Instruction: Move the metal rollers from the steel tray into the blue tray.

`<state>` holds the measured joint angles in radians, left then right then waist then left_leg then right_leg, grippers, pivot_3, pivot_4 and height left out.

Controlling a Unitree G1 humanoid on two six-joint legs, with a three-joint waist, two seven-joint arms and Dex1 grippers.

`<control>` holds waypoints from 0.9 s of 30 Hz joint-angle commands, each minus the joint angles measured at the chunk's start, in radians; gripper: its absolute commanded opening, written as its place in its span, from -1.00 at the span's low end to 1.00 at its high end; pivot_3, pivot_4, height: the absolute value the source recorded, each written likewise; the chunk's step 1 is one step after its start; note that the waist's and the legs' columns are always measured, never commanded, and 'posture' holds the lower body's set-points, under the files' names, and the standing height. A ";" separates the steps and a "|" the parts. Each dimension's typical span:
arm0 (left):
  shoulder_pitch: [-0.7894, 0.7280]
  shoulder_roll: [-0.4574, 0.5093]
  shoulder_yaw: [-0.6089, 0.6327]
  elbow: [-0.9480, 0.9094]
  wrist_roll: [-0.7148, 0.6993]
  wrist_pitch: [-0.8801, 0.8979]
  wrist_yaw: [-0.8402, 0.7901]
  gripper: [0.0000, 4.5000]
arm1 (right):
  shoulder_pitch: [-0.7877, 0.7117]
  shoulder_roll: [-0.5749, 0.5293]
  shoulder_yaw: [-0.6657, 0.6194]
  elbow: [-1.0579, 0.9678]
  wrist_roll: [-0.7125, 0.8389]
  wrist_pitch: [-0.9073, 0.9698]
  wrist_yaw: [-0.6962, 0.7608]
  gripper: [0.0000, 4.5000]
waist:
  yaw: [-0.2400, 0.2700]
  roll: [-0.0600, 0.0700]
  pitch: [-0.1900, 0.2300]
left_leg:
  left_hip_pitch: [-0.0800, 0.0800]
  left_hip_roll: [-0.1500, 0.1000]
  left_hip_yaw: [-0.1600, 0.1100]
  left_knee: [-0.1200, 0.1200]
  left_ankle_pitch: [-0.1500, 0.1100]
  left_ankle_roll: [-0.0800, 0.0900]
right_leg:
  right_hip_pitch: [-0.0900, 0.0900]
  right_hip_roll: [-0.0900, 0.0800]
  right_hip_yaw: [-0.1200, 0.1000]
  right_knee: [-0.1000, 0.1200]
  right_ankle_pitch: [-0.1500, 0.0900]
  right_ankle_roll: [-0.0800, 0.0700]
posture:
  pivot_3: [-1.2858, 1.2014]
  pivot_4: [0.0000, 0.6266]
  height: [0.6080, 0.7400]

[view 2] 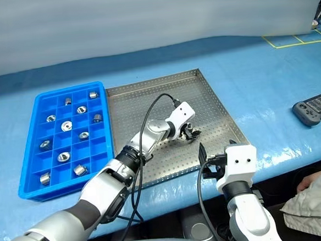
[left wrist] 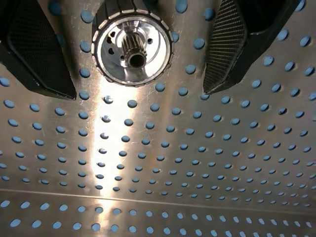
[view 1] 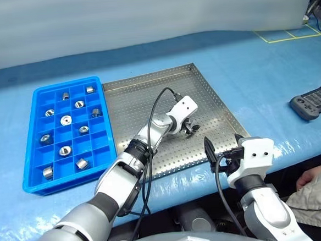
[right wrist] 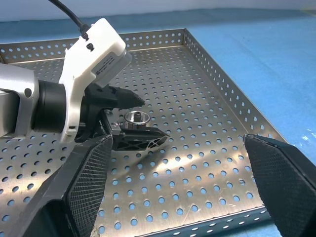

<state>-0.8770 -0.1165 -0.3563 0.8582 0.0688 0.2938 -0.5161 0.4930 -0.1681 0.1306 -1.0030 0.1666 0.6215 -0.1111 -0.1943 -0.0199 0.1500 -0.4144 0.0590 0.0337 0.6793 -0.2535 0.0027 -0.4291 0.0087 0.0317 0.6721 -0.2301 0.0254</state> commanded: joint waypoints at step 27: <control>0.111 0.147 0.188 -0.676 -0.188 0.298 -0.071 -0.22 | -0.297 -0.041 -0.031 0.013 0.032 0.144 0.128 1.00 | 0.034 0.000 0.000 | 0.003 0.000 0.002 -0.002 0.000 0.000 | 0.000 0.001 0.003 0.001 0.002 0.003 | -0.05 -0.52 1.00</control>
<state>-0.7755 0.0138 -0.1885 0.2572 -0.1001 0.5815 -0.5792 0.2156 -0.2077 0.0986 -0.9854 0.1867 0.7663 0.0026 -0.1599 -0.0197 0.1499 -0.4113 0.0592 0.0355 0.6775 -0.2534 0.0027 -0.4288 0.0098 0.0355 0.6730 -0.2286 0.0281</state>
